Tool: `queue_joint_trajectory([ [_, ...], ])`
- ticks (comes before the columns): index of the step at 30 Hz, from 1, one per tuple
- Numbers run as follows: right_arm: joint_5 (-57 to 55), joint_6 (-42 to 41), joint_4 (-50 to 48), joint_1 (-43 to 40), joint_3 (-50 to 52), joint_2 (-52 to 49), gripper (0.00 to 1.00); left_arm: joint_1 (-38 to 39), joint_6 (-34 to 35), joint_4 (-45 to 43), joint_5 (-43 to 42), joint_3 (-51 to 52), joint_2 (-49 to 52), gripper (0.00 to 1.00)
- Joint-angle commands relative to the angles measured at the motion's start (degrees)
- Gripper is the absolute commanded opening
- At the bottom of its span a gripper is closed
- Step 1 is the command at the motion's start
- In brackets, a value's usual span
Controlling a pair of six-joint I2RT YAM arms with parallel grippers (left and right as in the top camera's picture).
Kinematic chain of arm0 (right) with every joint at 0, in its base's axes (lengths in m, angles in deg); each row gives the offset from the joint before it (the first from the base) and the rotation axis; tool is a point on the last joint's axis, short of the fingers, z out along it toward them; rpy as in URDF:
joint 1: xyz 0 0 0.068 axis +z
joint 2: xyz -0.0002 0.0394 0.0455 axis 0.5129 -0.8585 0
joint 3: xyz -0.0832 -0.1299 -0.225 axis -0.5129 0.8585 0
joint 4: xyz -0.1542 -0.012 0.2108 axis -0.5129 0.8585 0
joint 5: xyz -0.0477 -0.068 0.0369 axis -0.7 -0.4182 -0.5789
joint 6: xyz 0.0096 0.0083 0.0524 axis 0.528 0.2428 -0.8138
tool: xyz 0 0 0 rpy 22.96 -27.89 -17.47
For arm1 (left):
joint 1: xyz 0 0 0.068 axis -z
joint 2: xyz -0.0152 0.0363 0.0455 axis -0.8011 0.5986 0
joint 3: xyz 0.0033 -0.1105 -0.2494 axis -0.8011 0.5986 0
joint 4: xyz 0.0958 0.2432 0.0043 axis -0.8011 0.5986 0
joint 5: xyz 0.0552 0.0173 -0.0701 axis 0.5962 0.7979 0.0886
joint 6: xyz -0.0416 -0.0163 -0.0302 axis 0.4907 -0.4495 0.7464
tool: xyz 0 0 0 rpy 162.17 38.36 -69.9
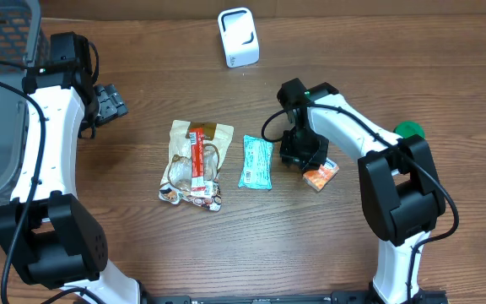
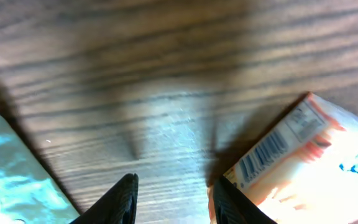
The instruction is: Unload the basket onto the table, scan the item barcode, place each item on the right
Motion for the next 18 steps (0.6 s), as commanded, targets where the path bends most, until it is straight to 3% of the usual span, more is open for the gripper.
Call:
queue_joint_trajectory([
  [1, -0.81, 0.24, 0.85, 0.42, 0.28, 0.46, 0.41, -0.11, -1.51, -0.04, 0.57, -1.14, -1.2, 1.0],
  [18, -2.71, 1.64, 1.68, 0.42, 5.16, 0.48, 0.4, -0.11, -1.51, -0.04, 0.57, -1.14, -1.2, 1.0],
])
